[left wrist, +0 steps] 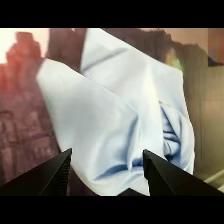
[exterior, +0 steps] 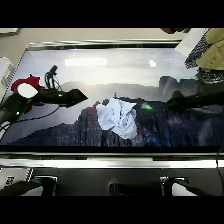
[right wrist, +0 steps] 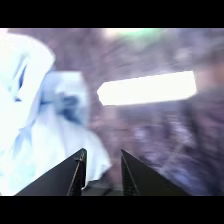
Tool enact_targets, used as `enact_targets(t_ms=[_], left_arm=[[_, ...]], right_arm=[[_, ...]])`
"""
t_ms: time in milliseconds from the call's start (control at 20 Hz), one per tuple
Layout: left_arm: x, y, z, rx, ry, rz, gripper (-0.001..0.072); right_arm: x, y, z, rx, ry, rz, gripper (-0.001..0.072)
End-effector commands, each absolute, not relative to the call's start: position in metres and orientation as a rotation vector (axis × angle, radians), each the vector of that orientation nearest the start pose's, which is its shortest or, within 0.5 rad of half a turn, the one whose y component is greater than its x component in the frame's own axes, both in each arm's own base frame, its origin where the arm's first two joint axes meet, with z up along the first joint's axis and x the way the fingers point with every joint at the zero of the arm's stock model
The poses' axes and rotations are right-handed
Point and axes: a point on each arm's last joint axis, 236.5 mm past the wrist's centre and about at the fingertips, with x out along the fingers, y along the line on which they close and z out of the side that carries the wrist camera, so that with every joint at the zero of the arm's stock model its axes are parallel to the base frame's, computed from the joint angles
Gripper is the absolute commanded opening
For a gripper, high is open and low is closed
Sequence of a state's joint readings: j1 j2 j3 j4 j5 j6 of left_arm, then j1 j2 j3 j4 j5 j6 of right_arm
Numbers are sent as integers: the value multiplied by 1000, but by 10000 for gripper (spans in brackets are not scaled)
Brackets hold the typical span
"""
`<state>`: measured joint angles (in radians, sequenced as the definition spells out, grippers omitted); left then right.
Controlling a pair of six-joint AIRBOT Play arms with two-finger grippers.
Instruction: Fold the clothes and pants, and hang the long-sleeved shirts on hangers.
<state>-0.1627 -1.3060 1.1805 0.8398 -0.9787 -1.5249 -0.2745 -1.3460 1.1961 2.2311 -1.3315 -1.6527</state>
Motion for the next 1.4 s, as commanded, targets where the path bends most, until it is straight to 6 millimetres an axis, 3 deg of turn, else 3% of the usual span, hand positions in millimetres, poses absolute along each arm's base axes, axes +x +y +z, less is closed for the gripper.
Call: enact_targets(t_ms=[0, 150, 250, 500, 650, 750, 850, 900, 1050, 1350], left_arm=[[415, -176, 74, -593, 1074, -444, 514], [416, -177, 74, -593, 1068, -443, 514], [416, -177, 74, -598, 1071, -441, 515], [417, -177, 71, -653, 1095, -405, 545], [418, -177, 62, -665, 1118, -393, 546], [418, -177, 56, -681, 1136, -379, 545], [418, -177, 48, -680, 1154, -376, 545], [418, -177, 42, -680, 1170, -373, 545], [420, -177, 15, -680, 1222, -355, 545], [415, -198, -75, -670, 1393, -321, 531]], right_arm=[[398, 87, -23, 796, 1375, 411, 287], [403, 120, -66, 758, 1432, 419, 288], [405, 134, -82, 737, 1446, 416, 317], [419, 151, -92, 699, 1394, 390, 323], [411, 171, -100, 680, 1424, 414, 321], [413, 174, -102, 676, 1418, 412, 274], [417, 170, -102, 677, 1404, 397, 105], [418, 169, -102, 666, 1398, 395, 30], [419, 166, -90, 652, 1380, 385, 30], [404, 159, -60, 599, 1396, 381, 30]])
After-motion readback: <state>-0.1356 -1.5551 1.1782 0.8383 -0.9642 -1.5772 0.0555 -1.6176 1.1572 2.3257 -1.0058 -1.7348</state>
